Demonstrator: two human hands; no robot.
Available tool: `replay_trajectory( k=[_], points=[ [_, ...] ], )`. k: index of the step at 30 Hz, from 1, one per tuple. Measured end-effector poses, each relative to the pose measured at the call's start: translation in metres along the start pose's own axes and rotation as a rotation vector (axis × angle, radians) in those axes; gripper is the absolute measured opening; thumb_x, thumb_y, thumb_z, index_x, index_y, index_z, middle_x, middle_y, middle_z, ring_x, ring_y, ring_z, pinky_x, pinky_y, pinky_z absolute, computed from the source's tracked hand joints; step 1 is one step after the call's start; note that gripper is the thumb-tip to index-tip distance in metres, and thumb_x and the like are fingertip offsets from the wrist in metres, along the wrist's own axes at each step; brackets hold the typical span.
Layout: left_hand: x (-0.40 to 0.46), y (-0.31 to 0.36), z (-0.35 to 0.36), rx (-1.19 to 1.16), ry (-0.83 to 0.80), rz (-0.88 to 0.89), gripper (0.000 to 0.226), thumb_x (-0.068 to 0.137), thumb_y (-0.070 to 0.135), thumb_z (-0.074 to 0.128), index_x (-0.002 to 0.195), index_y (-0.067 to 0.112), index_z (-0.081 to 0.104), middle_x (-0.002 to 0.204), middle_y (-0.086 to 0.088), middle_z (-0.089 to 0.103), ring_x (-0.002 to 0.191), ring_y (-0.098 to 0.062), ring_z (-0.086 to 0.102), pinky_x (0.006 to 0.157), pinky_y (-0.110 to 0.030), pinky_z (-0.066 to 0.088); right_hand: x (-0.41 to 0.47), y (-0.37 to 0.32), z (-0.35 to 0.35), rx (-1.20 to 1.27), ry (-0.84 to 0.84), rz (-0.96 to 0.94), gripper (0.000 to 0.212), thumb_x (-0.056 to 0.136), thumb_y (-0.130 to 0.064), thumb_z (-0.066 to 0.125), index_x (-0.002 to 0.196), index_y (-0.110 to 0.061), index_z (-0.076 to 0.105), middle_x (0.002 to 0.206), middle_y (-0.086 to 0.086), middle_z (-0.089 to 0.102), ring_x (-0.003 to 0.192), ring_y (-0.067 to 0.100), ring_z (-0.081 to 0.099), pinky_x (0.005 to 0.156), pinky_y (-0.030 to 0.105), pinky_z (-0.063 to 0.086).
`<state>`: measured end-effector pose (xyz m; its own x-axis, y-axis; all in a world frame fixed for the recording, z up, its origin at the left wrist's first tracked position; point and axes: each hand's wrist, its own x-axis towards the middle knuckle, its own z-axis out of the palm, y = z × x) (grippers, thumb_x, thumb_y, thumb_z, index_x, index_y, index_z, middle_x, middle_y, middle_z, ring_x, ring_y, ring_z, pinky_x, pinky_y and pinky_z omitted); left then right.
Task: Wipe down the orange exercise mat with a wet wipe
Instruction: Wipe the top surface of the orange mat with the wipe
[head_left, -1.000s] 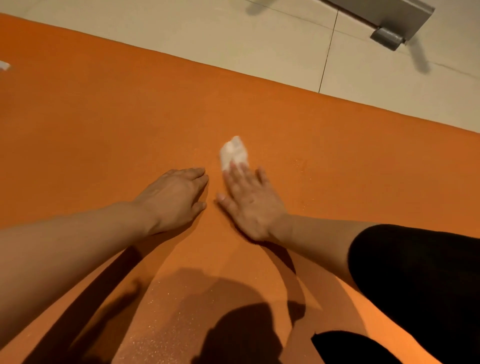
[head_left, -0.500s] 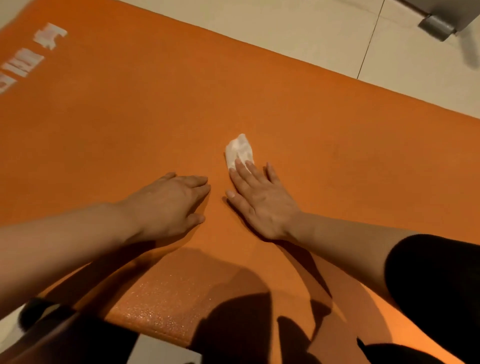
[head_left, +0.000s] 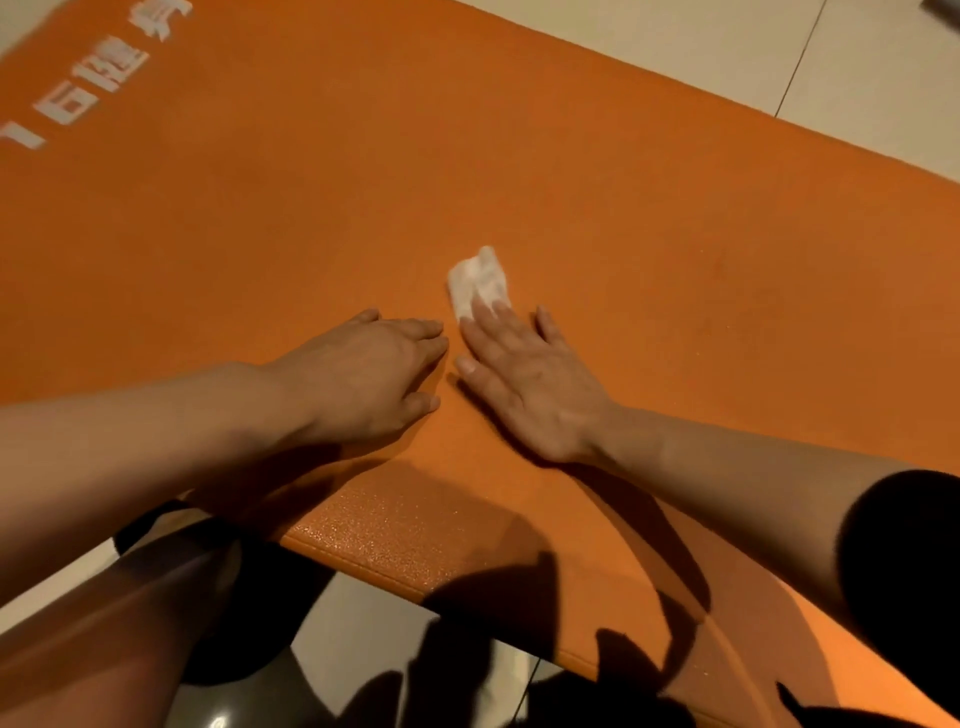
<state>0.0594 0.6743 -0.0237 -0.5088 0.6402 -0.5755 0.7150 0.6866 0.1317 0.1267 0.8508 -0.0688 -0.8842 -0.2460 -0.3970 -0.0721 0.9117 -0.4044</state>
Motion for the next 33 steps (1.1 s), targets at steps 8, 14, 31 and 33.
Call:
replay_trajectory(
  k=[8,14,31,33],
  points=[
    [-0.012,-0.01,0.006,-0.06,-0.004,-0.004,0.071,0.095,0.05,0.047,0.154,0.025,0.015,0.161,0.009,0.006,0.146,-0.007,0.013,0.12,-0.039,0.006,-0.036,0.038,-0.017,0.207,0.355,0.03,0.052,0.1,-0.046,0.031,0.144,-0.022,0.045,0.156,-0.002,0.031,0.141,0.015,0.03,0.113,0.031,0.026],
    [-0.011,-0.006,0.005,-0.046,0.014,0.005,0.067,0.095,0.048,0.047,0.152,0.022,0.023,0.161,0.005,0.013,0.146,-0.01,0.016,0.12,-0.039,0.009,-0.006,0.037,-0.044,0.22,0.279,0.053,0.056,0.089,-0.01,0.059,0.142,-0.022,0.047,0.12,-0.003,0.049,0.095,0.01,0.049,0.075,0.016,0.035],
    [-0.006,-0.005,0.002,-0.03,0.1,0.009,0.061,0.096,0.05,0.045,0.148,0.021,0.032,0.158,0.002,0.023,0.146,-0.012,0.017,0.12,-0.038,0.005,0.012,0.024,-0.025,-0.184,0.626,0.047,0.008,0.079,-0.009,0.062,0.073,-0.008,0.058,0.08,0.009,0.062,0.091,0.034,0.055,0.066,0.037,0.04],
    [-0.006,-0.006,0.003,-0.036,0.085,0.008,0.062,0.096,0.05,0.044,0.149,0.021,0.031,0.158,0.002,0.022,0.146,-0.012,0.015,0.12,-0.038,0.004,-0.005,0.033,-0.01,-0.173,0.499,0.035,0.011,0.083,-0.013,0.062,0.075,-0.007,0.059,0.084,0.01,0.063,0.095,0.034,0.056,0.07,0.039,0.047]
  ],
)
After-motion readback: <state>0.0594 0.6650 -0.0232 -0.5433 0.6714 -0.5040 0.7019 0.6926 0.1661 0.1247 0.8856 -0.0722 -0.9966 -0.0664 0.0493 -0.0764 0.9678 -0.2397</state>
